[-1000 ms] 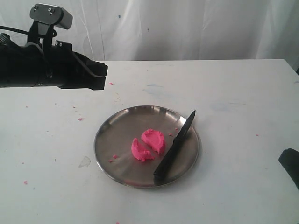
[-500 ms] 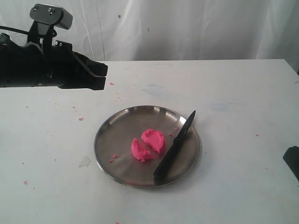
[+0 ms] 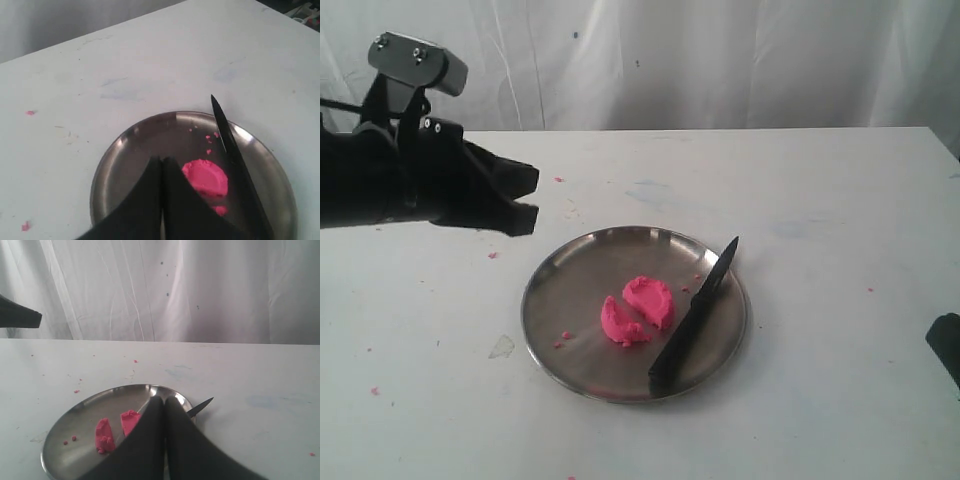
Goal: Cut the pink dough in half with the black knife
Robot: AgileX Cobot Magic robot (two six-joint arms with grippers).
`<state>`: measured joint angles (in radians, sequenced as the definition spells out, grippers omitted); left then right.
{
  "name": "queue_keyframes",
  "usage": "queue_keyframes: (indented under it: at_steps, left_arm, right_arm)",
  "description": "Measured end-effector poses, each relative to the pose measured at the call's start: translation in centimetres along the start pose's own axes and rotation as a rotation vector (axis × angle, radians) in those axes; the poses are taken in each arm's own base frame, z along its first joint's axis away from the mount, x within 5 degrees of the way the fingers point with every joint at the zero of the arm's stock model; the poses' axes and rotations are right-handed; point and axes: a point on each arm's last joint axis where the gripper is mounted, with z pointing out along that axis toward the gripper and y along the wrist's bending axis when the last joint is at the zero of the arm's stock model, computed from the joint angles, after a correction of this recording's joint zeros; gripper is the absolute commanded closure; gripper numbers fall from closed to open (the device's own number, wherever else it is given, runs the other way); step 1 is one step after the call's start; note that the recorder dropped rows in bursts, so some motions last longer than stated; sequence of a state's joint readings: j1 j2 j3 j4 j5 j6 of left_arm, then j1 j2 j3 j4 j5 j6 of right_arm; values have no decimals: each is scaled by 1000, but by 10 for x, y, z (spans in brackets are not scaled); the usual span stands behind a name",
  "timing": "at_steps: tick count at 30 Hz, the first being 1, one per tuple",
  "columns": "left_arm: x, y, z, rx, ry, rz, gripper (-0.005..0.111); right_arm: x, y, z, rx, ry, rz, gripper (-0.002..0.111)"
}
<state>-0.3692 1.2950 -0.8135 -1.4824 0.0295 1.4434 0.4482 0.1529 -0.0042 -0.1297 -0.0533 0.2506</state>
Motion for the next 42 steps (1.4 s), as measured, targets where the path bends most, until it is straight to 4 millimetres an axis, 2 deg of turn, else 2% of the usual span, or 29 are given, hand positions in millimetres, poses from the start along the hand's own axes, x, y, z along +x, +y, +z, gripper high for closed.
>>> queue_keyframes:
  at_steps: [2, 5, 6, 8, 9, 10, 13, 16, 22, 28, 33, 38, 42]
  left_arm:
    - [7, -15, -17, 18, -11, 55, 107]
    - [15, -35, -54, 76, -71, 153, 107]
    - [16, -36, -63, 79, -91, 164, 107]
    - [22, -41, -96, 76, -176, 190, 107]
    - [25, -42, -102, 75, -190, 192, 107]
    - [34, -43, -115, 72, -218, 199, 107]
    - [60, -36, -134, -29, -260, 159, 107]
    - [96, -29, -151, -108, -313, 25, 107]
    - [140, -29, -154, -101, -295, -102, 107]
    - [170, -31, -154, -99, -226, -185, 107]
    - [180, -33, -157, -110, -178, -149, 107]
    - [187, -30, -160, -193, -129, -80, 107]
    - [191, -28, -160, -226, -117, -89, 107]
  right_arm:
    - [0, 0, 0, 0, 2, -2, 108]
    - [0, 0, 0, 0, 2, -2, 108]
    - [0, 0, 0, 0, 2, -2, 108]
    - [0, 0, 0, 0, 2, -2, 108]
    - [0, 0, 0, 0, 2, -2, 108]
    - [0, 0, 0, 0, 2, -4, 108]
    - [0, 0, 0, 0, 2, -4, 108]
    - [0, 0, 0, 0, 2, -4, 108]
    - [0, 0, 0, 1, 4, -4, 108]
    - [0, 0, 0, 1, 4, -4, 108]
    - [0, 0, 0, 1, 4, -4, 108]
    - [0, 0, 0, 1, 4, -4, 108]
    - [0, 0, 0, 1, 4, -4, 108]
